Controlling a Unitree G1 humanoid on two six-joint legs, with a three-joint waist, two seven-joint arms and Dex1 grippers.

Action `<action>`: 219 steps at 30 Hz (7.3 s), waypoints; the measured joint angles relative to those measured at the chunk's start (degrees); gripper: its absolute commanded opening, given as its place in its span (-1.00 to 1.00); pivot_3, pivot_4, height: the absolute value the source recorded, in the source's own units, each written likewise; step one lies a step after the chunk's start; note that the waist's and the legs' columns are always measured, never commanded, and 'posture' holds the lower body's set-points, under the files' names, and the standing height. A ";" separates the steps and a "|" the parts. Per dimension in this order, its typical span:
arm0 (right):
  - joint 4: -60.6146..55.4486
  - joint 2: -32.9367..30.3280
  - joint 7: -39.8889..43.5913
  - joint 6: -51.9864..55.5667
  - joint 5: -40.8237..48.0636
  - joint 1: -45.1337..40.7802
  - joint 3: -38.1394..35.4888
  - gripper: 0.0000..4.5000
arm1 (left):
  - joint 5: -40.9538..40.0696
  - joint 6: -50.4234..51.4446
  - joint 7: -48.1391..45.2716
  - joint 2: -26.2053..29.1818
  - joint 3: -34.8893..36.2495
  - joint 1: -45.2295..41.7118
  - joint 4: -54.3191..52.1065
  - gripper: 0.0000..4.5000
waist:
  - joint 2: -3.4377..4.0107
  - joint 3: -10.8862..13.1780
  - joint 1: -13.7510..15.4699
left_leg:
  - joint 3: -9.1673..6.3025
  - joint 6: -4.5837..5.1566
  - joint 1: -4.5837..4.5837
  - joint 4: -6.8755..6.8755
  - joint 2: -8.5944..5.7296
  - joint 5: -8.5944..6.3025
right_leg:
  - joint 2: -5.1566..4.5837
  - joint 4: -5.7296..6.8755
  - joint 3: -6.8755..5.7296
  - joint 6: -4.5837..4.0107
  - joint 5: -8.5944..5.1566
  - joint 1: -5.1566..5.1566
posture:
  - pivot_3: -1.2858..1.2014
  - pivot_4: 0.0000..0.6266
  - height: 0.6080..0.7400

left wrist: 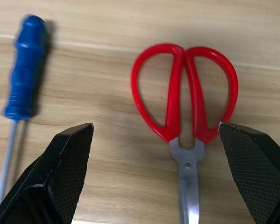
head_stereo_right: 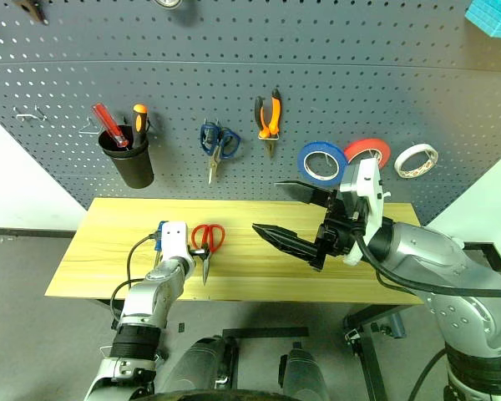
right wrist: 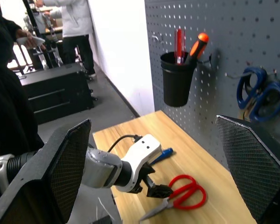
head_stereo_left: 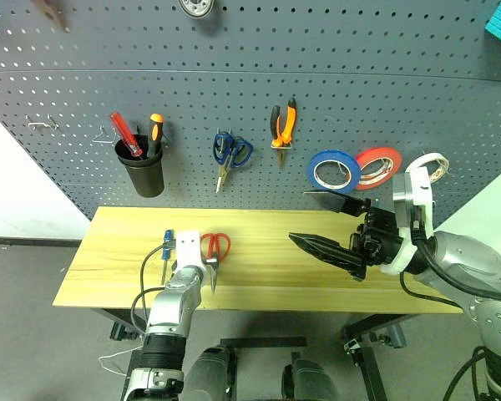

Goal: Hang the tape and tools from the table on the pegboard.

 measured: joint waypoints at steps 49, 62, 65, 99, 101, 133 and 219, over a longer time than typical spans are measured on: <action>-1.94 -2.90 -3.21 -0.09 1.01 4.44 -2.02 0.99 | 0.25 8.11 2.04 -0.13 3.79 -12.70 17.41 1.00 | 0.02 0.21 -1.41 | -0.02 0.04 -0.03 0.08 -0.03 -0.03 | -0.03 -0.01 -0.07 0.24 0.13 0.03 | -0.01 -0.50 1.00; -2.21 -2.89 -4.04 -0.28 0.07 4.62 -1.98 0.99 | 2.32 10.17 2.92 0.34 2.28 -14.47 19.60 1.00 | 0.07 0.18 -1.38 | -0.02 0.04 0.03 0.08 -0.04 -0.04 | -0.07 -0.02 -0.06 0.24 0.12 0.10 | -0.01 -0.50 1.00; -2.26 -2.89 -4.22 -0.29 -0.12 4.66 -1.95 0.99 | 2.39 10.17 2.92 0.24 2.30 -14.63 19.84 1.00 | 0.08 0.17 -1.36 | -0.02 0.04 0.03 0.08 -0.04 -0.04 | -0.09 -0.02 -0.06 0.23 0.12 0.11 | -0.01 -0.50 1.00; -2.24 -2.59 -4.54 -0.62 -2.49 4.58 -0.93 1.00 | 3.20 14.46 0.58 0.97 -0.92 -10.39 12.75 -0.51 | 0.18 0.12 -1.71 | -0.01 0.03 0.10 -0.14 -0.03 -0.06 | -0.11 -0.26 -0.05 0.21 0.10 0.14 | 0.00 -0.54 1.00; -2.24 -2.56 -4.54 -0.72 -2.65 4.58 -0.91 1.00 | 3.26 15.60 0.00 1.21 -1.37 -9.28 10.88 -0.51 | 0.18 0.12 -1.69 | -0.01 0.05 0.08 -0.15 -0.04 -0.07 | -0.11 -0.35 -0.05 0.20 0.10 0.14 | 0.00 -0.55 1.00; -2.10 -2.52 -4.03 -1.61 -4.29 4.43 -0.23 1.00 | 13.10 2.48 -8.70 10.20 -20.96 0.75 -6.40 -0.51 | 0.25 0.16 -1.44 | 0.00 0.28 -0.62 -0.12 -0.12 -0.21 | -0.20 -0.79 -0.07 0.30 0.18 -0.31 | 0.00 -0.57 1.00; -2.21 -2.11 -4.06 -2.95 -0.66 4.10 -1.89 1.00 | 26.34 -53.93 7.99 11.98 -12.89 -15.39 22.76 -0.51 | 0.31 0.13 -1.41 | 0.13 0.53 -0.56 1.16 -0.15 -0.33 | -0.12 0.11 -0.04 0.78 0.48 -0.09 | -0.01 -0.58 1.00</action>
